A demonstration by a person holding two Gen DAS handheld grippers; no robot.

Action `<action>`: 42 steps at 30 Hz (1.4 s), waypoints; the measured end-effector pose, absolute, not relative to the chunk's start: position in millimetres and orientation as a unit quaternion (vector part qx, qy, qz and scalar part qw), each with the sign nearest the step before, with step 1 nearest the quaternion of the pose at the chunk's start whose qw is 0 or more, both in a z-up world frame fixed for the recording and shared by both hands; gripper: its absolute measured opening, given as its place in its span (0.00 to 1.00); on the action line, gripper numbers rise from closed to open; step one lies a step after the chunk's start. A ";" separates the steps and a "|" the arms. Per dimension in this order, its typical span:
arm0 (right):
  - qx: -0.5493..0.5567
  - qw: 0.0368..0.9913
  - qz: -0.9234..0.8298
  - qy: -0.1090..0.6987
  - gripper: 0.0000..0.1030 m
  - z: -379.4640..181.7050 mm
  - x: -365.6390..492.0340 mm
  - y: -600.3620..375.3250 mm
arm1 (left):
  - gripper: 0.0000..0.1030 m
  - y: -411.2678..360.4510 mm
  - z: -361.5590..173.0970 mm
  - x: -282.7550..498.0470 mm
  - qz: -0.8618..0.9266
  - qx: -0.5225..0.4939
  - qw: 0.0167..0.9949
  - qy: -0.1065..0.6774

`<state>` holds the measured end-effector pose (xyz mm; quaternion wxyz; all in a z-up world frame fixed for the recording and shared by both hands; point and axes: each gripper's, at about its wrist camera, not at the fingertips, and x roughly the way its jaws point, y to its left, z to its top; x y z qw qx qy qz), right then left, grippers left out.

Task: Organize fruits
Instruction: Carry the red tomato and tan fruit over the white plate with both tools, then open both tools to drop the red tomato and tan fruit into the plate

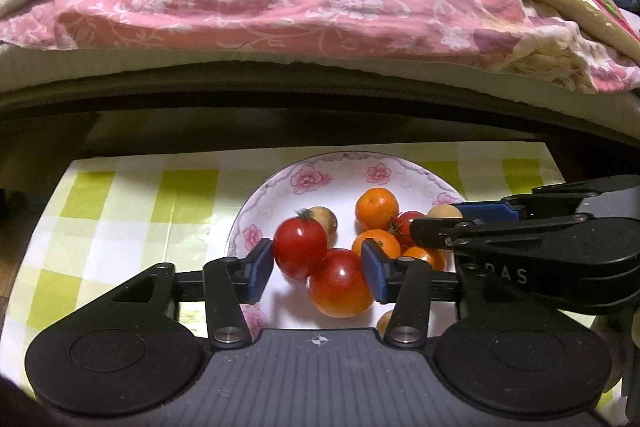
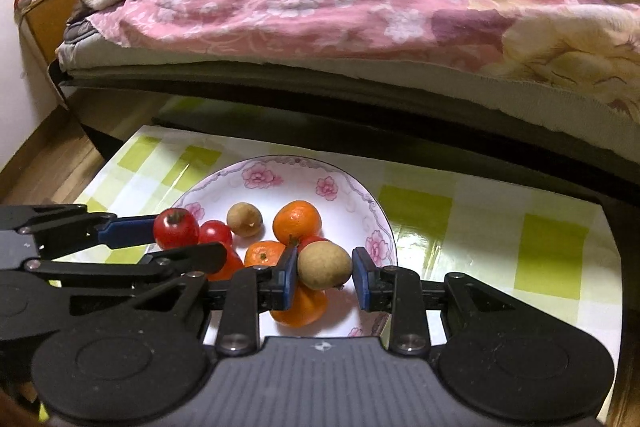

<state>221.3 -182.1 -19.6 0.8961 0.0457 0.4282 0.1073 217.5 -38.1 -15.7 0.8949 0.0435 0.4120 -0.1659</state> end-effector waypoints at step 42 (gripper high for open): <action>0.064 0.905 0.069 0.414 0.52 12.4 167.9 -190.3 | 0.87 -25.5 16.6 162.8 -0.098 0.069 0.918 0.379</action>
